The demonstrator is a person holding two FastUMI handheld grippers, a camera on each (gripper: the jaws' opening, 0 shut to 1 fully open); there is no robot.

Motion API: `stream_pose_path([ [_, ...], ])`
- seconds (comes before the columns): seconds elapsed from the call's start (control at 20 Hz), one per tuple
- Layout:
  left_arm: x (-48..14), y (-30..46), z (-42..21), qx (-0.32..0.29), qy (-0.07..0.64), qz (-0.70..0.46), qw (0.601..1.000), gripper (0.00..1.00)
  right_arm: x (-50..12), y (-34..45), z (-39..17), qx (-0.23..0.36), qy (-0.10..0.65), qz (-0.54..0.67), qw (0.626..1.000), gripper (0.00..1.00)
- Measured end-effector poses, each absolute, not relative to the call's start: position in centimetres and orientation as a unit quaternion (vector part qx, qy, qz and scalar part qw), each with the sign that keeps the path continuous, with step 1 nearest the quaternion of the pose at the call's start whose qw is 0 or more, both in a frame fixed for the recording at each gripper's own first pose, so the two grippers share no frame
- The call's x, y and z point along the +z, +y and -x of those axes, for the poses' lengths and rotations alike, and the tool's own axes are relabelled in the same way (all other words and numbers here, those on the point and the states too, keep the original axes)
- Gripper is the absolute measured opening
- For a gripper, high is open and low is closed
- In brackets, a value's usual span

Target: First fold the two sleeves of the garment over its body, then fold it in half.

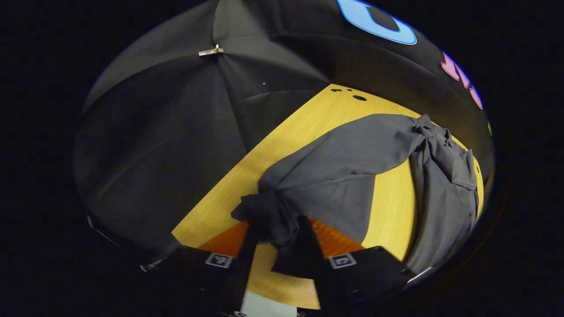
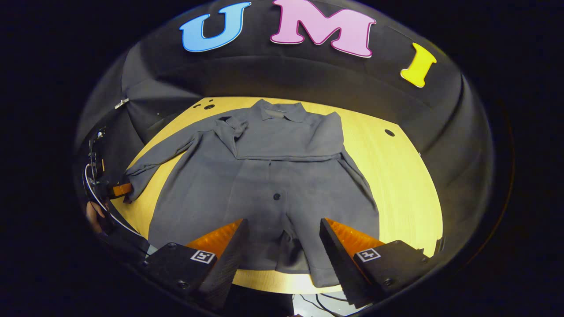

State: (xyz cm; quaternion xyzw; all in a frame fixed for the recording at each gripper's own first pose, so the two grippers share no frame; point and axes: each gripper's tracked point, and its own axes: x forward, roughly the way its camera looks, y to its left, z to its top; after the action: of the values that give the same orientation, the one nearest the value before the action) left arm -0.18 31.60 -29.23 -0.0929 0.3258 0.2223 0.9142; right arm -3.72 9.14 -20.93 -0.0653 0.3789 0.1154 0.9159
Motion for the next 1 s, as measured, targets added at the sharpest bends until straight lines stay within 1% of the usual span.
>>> stream_pose_path([
  [0.15, -29.1, 30.9, -0.9, 0.201, 0.323, 0.066, 0.922, 0.21, -20.4, 9.6, 4.1, 0.123, 0.378, 0.045, 0.916, 1.00],
  [0.2, -28.9, 30.9, -1.3, 0.199, 0.318, 0.058, 0.925, 0.13, -20.1, 9.6, 4.0, 0.128, 0.374, 0.047, 0.917, 1.00],
  [0.3, -28.7, 30.8, -1.4, 0.199, 0.317, 0.045, 0.926, 0.06, -19.5, 9.4, 3.9, 0.143, 0.365, 0.052, 0.918, 0.99],
  [0.45, -27.1, 31.0, -1.3, 0.217, 0.304, 0.083, 0.924, 0.06, -18.8, 8.3, 3.6, 0.157, 0.352, 0.065, 0.920, 0.99],
  [0.55, -24.8, 31.0, -1.4, 0.234, 0.285, 0.121, 0.922, 0.05, -18.5, 6.9, 2.8, 0.146, 0.338, 0.053, 0.928, 0.98],
  [0.65, -21.9, 31.0, -2.5, 0.249, 0.259, 0.135, 0.923, 0.06, -18.9, 5.6, 2.0, 0.133, 0.340, 0.034, 0.930, 0.98],
  [0.7, -20.7, 30.6, -3.0, 0.251, 0.251, 0.135, 0.925, 0.02, -19.3, 5.1, 1.7, 0.133, 0.343, 0.024, 0.930, 0.98],
  [0.75, -19.3, 30.2, -3.4, 0.251, 0.242, 0.129, 0.928, 0.06, -19.4, 4.8, 1.4, 0.135, 0.346, 0.019, 0.928, 0.99],
  [0.85, -16.6, 28.6, -5.0, 0.239, 0.232, 0.108, 0.937, 0.05, -19.5, 3.2, 0.0, 0.134, 0.340, 0.018, 0.931, 0.99],
  [1.0, -13.3, 24.9, -8.1, 0.211, 0.221, 0.040, 0.951, 0.06, -18.7, 0.6, -2.1, 0.123, 0.308, 0.012, 0.943, 0.98],
])
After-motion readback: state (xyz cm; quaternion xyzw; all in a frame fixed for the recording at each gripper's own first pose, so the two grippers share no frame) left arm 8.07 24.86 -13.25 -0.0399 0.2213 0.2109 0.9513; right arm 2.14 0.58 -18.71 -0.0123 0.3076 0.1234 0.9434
